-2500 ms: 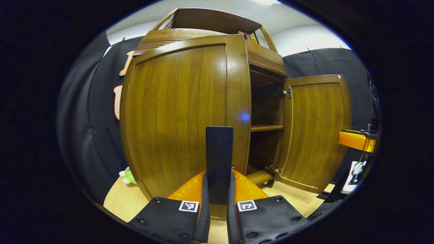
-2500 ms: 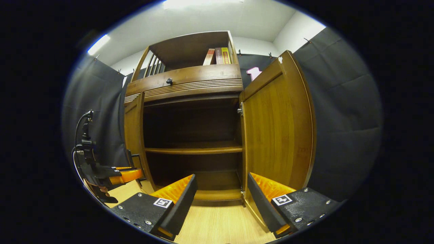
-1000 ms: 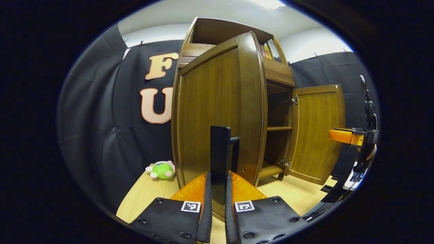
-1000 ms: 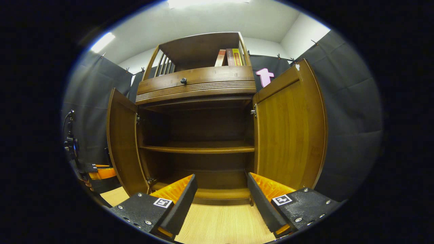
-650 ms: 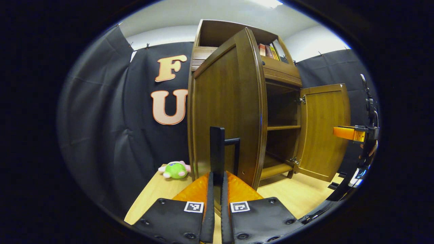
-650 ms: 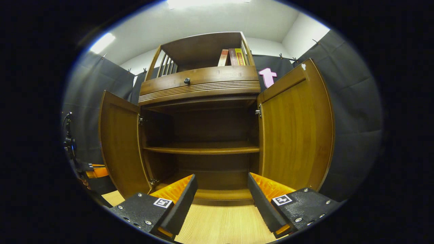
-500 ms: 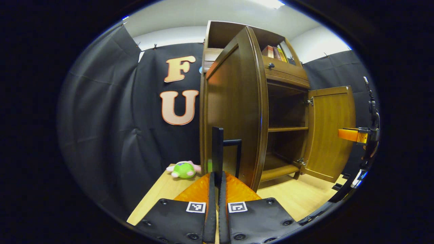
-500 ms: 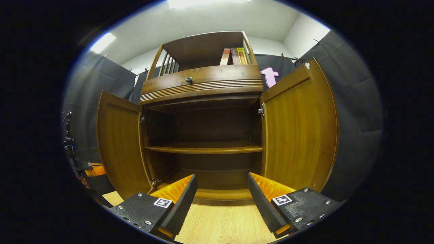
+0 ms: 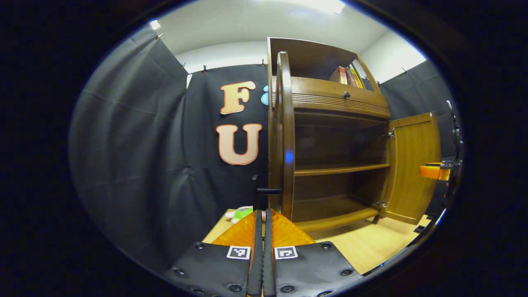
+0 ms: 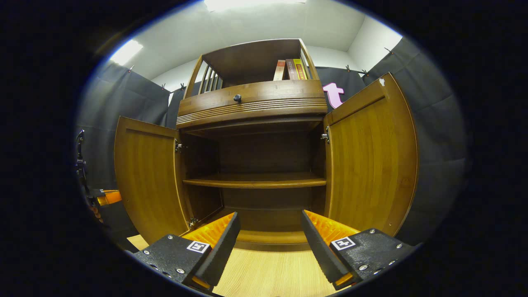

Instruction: Open the right door of the double-door shoe cabinet with the right hand, and open the left door with the left hand.

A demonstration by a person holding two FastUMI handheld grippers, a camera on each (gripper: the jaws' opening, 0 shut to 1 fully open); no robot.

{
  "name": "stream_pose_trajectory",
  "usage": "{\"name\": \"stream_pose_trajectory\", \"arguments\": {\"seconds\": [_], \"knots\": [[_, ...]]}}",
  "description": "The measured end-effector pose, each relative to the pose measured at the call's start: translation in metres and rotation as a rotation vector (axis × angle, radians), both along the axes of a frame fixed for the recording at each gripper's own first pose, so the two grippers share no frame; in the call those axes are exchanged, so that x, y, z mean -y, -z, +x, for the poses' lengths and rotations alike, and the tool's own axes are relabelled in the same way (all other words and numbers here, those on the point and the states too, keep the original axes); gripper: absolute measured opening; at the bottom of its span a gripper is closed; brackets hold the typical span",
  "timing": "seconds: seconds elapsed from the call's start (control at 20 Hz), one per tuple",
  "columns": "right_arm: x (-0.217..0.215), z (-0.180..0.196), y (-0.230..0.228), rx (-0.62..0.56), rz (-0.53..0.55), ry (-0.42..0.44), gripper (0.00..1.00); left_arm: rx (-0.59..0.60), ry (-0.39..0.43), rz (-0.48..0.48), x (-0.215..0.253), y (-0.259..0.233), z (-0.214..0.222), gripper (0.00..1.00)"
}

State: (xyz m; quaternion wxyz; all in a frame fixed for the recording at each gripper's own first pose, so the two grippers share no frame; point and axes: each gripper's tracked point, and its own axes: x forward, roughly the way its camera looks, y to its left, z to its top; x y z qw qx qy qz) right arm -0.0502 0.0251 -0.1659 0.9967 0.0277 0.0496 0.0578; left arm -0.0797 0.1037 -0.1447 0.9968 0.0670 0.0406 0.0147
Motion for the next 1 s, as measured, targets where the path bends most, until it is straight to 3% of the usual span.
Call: {"name": "stream_pose_trajectory", "arguments": {"seconds": [0.05,0.2,0.3,0.55,0.6,0.75,0.9,1.0], "knots": [[0.001,0.000,0.000,0.001,0.001,0.000,1.00,0.011,-0.027,0.002,-0.009,-0.006,-0.004,0.07],[0.003,-0.002,-0.001,0.006,0.004,0.005,1.00,0.007,-0.010,-0.069,0.000,-0.007,-0.012,0.07],[0.006,-0.004,-0.003,0.008,0.007,0.010,1.00,0.002,0.003,-0.068,0.009,-0.008,-0.015,0.07],[0.022,-0.010,-0.006,0.016,0.006,0.024,1.00,-0.021,0.080,-0.100,0.058,-0.012,-0.015,0.05],[0.025,-0.010,-0.007,0.017,0.007,0.028,0.92,-0.023,0.100,-0.103,0.069,-0.014,-0.015,0.05],[0.033,-0.010,-0.009,0.019,0.006,0.034,0.92,-0.031,0.130,-0.101,0.095,-0.017,-0.010,0.10],[0.038,-0.010,-0.013,0.027,0.005,0.037,0.92,-0.038,0.158,-0.102,0.122,-0.022,0.000,0.04],[0.041,-0.010,-0.015,0.032,0.003,0.039,0.92,-0.036,0.162,-0.116,0.134,-0.027,0.007,0.14]]}}
